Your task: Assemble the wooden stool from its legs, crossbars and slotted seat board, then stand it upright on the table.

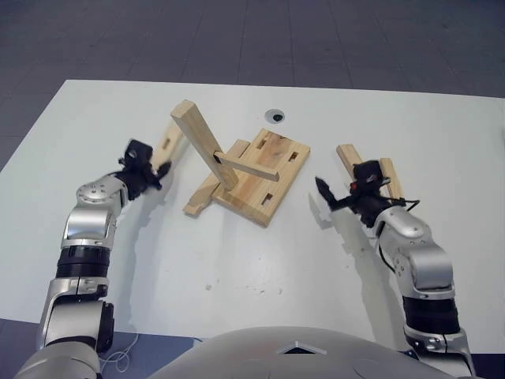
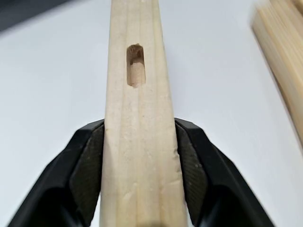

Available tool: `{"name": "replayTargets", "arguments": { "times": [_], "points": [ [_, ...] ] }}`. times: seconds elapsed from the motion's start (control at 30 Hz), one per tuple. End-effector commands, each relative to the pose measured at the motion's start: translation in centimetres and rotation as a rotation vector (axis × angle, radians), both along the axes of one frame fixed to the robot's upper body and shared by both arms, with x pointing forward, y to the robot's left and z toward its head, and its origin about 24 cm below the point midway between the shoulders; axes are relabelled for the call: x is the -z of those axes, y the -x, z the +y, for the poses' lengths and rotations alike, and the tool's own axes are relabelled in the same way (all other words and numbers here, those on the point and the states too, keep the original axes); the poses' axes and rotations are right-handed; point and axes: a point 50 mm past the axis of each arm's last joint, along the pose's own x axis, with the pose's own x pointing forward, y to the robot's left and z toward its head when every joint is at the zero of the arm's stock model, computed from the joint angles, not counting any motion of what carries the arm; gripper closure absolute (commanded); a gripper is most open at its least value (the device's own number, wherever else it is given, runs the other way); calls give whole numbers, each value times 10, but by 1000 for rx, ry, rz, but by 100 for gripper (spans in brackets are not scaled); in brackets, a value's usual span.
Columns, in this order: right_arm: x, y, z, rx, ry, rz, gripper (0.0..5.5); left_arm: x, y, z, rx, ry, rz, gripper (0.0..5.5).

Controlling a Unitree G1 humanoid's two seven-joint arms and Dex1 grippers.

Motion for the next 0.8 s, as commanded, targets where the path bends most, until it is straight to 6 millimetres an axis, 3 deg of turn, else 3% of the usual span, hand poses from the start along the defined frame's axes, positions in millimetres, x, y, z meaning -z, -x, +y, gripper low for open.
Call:
{"name": "replayTargets", "arguments": {
  "times": [0.03,0.13,0.27,0.53,0.8],
  "points": [
    [-88,-21,14,-178,-457,-250,10,-117,-8,-42,183,-23,-505,341],
    [-134,-16,34,-428,-753,-316,10,-166,3,-66,376,-74,-668,341],
    [-165,-6,51,-652,-1000,-307,10,-193,11,-86,585,-156,-719,341],
    [-168,-7,68,-707,-1034,-200,10,-172,26,-116,888,-111,-595,341],
    [-171,-8,75,-686,-978,-228,10,-159,39,-129,961,-97,-545,341]
  ]
}}
